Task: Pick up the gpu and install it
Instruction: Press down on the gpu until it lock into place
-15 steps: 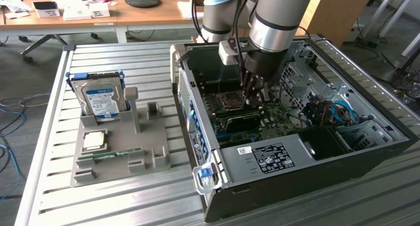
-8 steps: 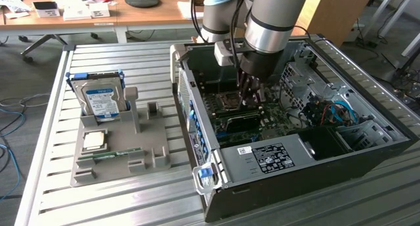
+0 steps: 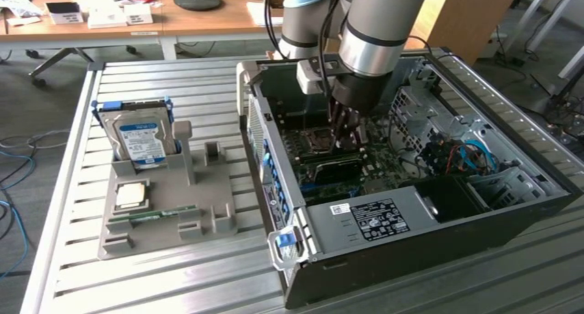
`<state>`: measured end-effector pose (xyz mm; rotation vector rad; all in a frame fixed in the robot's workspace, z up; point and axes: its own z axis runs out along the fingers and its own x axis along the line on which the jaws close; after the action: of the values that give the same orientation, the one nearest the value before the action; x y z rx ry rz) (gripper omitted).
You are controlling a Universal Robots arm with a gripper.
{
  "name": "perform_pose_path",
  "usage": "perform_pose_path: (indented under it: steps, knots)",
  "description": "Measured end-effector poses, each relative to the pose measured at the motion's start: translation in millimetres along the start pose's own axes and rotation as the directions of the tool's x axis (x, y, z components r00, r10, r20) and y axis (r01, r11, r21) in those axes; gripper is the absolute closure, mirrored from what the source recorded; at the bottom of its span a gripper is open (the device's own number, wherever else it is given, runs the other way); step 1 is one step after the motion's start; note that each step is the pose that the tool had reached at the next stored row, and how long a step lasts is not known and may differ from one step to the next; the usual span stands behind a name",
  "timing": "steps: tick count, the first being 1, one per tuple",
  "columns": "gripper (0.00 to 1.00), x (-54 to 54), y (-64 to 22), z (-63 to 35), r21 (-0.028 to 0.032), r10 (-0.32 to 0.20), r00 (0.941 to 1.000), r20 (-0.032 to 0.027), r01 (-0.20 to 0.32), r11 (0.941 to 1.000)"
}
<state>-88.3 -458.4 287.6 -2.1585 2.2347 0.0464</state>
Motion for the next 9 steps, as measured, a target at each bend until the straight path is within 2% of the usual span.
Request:
perform_pose_path:
  steps: [9]
  knots:
    - [0.89,0.4,1.0,7.1,0.0,0.0,1.0,-0.0002,0.0,1.0]
